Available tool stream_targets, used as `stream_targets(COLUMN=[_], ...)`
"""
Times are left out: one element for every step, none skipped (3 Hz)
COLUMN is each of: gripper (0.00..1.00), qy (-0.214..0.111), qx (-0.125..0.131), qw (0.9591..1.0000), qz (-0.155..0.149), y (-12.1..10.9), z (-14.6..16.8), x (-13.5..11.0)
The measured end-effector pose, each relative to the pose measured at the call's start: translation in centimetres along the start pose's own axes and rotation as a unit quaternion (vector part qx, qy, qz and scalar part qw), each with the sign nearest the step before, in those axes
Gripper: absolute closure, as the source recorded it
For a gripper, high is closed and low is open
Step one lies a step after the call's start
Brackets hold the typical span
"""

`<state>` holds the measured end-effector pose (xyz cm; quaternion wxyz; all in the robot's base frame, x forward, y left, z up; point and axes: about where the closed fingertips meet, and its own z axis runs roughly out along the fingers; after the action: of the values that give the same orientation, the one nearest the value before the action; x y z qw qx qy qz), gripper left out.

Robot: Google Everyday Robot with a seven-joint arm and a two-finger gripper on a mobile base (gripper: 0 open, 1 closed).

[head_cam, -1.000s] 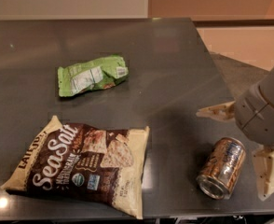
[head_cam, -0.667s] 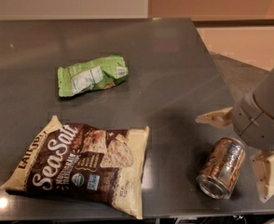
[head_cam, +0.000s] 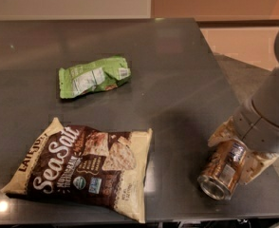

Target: Move orange can near green rice chip bag

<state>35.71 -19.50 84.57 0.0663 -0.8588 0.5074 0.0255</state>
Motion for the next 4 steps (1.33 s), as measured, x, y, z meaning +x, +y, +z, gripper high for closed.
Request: stream_targets(gripper=[0.64,0.88,1.0,1.0], qy=[0.017,0.031,0.048,0.047], qx=[0.004,0.007,0.016,0.014], qw=[0.9997,0.9983,0.996,0.993], qz=[0.017,0.048,0.073,0.107], y=[-0.9,-2.8,-5.9,-9.5], z=[-0.2,-1.4,-2.8,-3.3], x=[0.5,1.1,1.7,2.6])
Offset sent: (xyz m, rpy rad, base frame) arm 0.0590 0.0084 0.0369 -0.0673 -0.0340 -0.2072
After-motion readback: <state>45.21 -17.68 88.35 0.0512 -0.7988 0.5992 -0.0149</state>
